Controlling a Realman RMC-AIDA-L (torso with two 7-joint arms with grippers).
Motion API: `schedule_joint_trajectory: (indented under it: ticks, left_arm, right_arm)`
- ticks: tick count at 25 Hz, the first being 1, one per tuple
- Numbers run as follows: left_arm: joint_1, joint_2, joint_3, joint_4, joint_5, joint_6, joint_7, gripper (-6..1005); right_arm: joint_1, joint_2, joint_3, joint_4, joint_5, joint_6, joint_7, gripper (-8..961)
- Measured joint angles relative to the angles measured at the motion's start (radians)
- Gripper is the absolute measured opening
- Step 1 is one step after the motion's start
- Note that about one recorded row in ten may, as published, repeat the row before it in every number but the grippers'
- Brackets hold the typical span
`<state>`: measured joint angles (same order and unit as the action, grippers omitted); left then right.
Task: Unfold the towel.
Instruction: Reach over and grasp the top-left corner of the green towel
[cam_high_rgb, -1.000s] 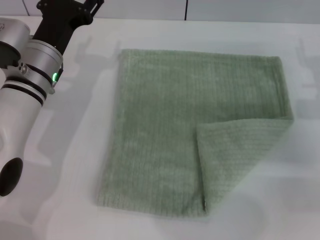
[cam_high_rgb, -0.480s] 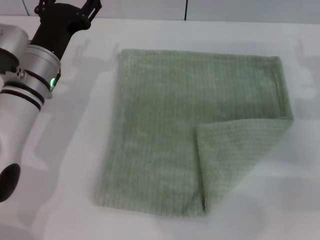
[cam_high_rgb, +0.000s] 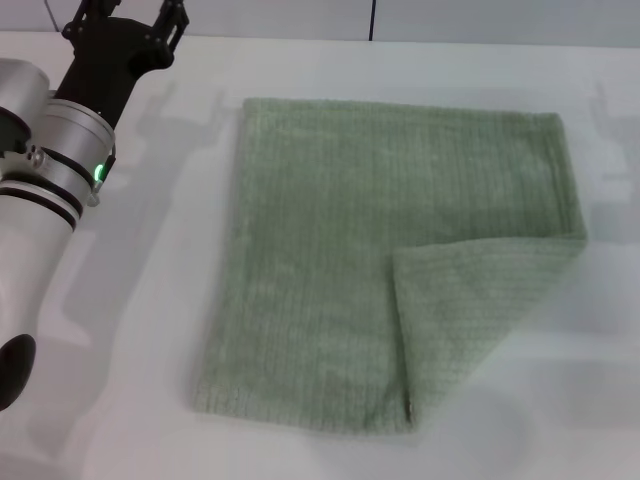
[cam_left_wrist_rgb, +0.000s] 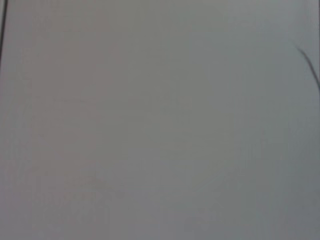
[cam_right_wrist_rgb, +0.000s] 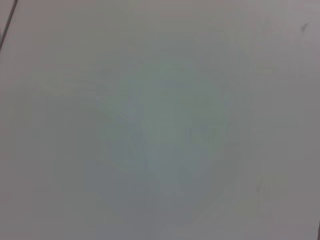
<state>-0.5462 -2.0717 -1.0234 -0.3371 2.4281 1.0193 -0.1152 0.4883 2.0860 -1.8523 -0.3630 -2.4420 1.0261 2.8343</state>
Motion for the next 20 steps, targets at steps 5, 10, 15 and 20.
schedule_joint_trajectory:
  ticks: [5, 10, 15, 20]
  left_arm:
    - [0.004, -0.001, -0.007, -0.002, -0.006, -0.005, -0.012, 670]
    - [0.005, 0.004, 0.016, -0.050, -0.001, -0.102, -0.083, 479]
    - [0.005, 0.016, 0.020, -0.151, 0.081, -0.275, -0.158, 242]
    - [0.012, 0.034, 0.000, -0.282, 0.162, -0.482, -0.216, 104]
  right_arm:
    - [0.000, 0.000, -0.002, 0.001, 0.000, 0.000, 0.000, 722]
    - [0.000, 0.000, -0.002, 0.013, 0.000, 0.000, 0.001, 722]
    - [0.005, -0.001, -0.002, 0.025, 0.000, 0.000, 0.001, 722]
    - [0.012, -0.003, -0.002, 0.033, -0.001, -0.015, 0.001, 721]
